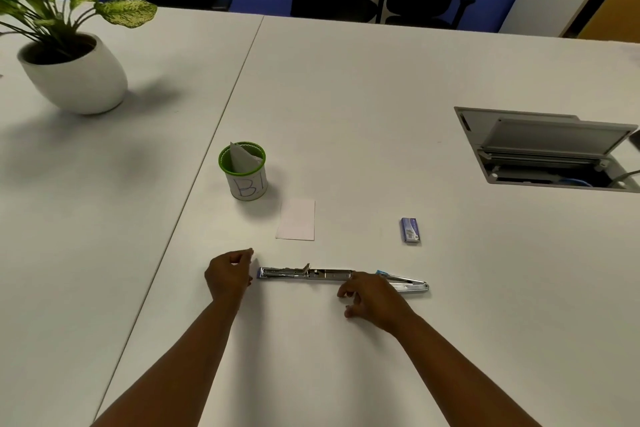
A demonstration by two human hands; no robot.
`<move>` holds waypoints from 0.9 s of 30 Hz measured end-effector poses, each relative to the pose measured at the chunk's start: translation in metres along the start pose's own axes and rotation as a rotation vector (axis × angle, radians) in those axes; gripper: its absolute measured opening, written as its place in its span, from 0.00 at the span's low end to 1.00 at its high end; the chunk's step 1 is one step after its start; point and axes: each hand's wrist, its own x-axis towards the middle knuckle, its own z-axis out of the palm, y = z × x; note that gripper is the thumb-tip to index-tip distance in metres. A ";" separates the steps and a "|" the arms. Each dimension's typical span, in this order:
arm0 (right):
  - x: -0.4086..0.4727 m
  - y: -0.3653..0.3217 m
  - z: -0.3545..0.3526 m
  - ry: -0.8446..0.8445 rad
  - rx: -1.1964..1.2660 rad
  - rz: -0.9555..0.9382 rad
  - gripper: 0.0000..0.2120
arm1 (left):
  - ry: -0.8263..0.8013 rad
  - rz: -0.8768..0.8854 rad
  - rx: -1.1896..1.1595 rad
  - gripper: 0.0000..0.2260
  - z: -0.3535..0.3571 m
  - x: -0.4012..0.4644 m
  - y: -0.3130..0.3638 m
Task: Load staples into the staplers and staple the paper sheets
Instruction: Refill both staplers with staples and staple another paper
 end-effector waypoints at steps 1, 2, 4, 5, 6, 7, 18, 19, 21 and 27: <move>0.000 0.000 0.001 0.005 -0.020 -0.013 0.13 | 0.014 0.052 0.010 0.08 -0.002 0.003 0.002; 0.001 0.000 0.003 0.010 -0.044 -0.028 0.10 | 0.028 0.111 0.032 0.09 -0.004 0.006 0.005; 0.001 0.000 0.006 0.019 -0.068 -0.056 0.08 | 0.069 0.245 0.119 0.10 -0.008 0.014 0.013; 0.002 0.000 0.006 0.019 -0.067 -0.069 0.09 | 0.085 0.314 0.163 0.11 -0.010 0.017 0.019; 0.003 0.000 0.006 0.024 -0.057 -0.083 0.09 | 0.089 0.376 0.196 0.12 -0.012 0.021 0.025; 0.005 -0.001 0.004 0.041 -0.034 -0.091 0.08 | 0.081 0.429 0.227 0.14 -0.013 0.025 0.032; 0.097 -0.057 -0.060 0.528 0.434 -0.085 0.07 | -0.068 0.668 0.678 0.27 -0.012 0.076 0.072; 0.110 -0.068 -0.065 0.537 0.448 -0.093 0.06 | -0.068 0.682 0.682 0.27 -0.010 0.078 0.073; 0.136 -0.088 -0.072 0.555 0.456 -0.111 0.06 | -0.062 0.693 0.675 0.27 -0.007 0.081 0.071; 0.194 -0.137 -0.072 0.565 0.330 -0.149 0.07 | -0.048 0.713 0.661 0.27 -0.004 0.084 0.063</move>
